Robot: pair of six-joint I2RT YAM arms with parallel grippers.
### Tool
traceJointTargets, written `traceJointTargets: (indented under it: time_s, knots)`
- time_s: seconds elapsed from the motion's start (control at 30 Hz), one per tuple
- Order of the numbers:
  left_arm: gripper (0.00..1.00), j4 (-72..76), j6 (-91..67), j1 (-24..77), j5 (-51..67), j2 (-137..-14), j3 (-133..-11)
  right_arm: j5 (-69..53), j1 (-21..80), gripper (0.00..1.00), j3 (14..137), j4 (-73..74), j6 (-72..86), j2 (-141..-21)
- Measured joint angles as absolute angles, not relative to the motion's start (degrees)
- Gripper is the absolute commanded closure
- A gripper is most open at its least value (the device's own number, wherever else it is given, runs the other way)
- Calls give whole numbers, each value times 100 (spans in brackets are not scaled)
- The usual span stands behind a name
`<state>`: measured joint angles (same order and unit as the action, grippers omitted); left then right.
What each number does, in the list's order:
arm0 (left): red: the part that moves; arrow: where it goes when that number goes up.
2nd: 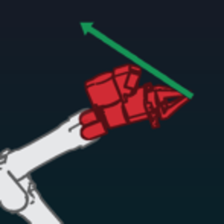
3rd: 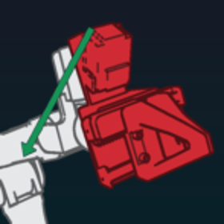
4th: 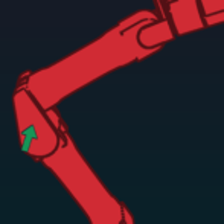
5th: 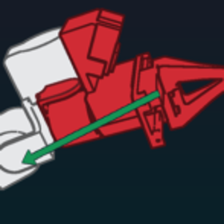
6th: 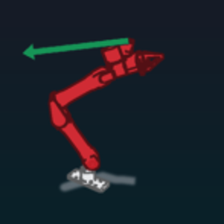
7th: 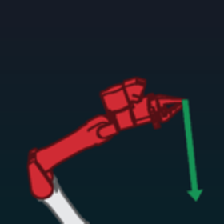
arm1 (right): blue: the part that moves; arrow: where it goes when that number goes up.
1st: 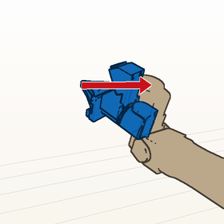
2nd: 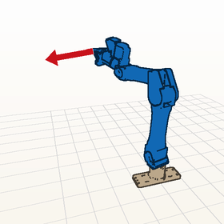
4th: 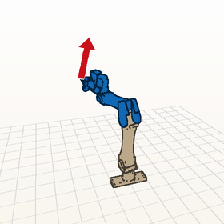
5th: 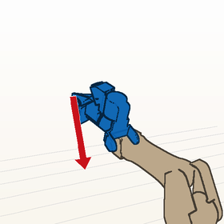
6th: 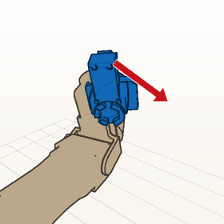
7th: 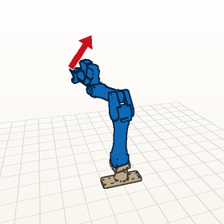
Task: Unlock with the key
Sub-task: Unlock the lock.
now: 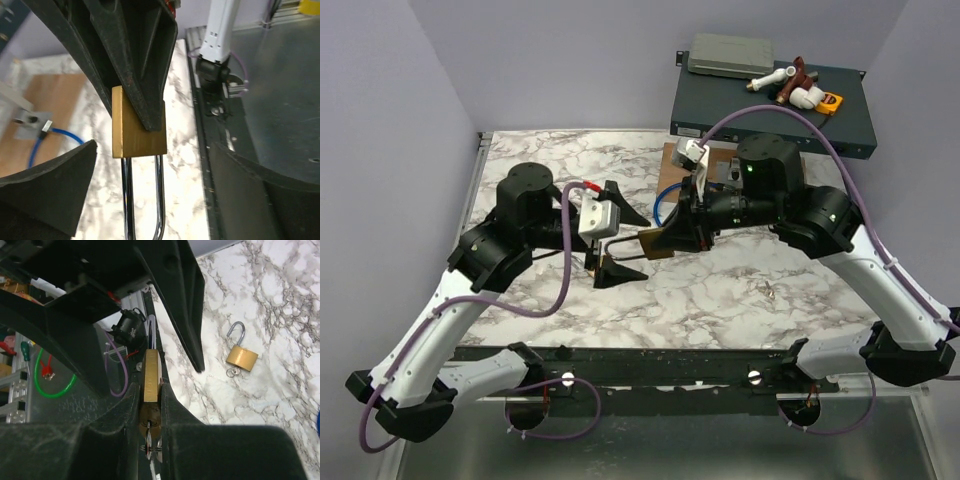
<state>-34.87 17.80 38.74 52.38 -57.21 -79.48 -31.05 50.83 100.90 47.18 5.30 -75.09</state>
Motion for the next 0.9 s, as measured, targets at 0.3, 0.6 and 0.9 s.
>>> traceJointTargets:
  time_s: [0.3, 0.6, 0.9]
  knots:
    - [66, -3435, 1306, 3616, 6029, -5955, -7500, -3450, 5122, 99, 10333, 5033, 222, -7979]
    - [97, -2023, 91, 3479, 6316, -5284, -6208, -3454, 5548, 99, 10571, 5299, -97, -8217]
    - [100, -504, -1245, 3249, 6449, -4574, -4919, -3330, 5830, 65, 10359, 5201, 60, -8350]
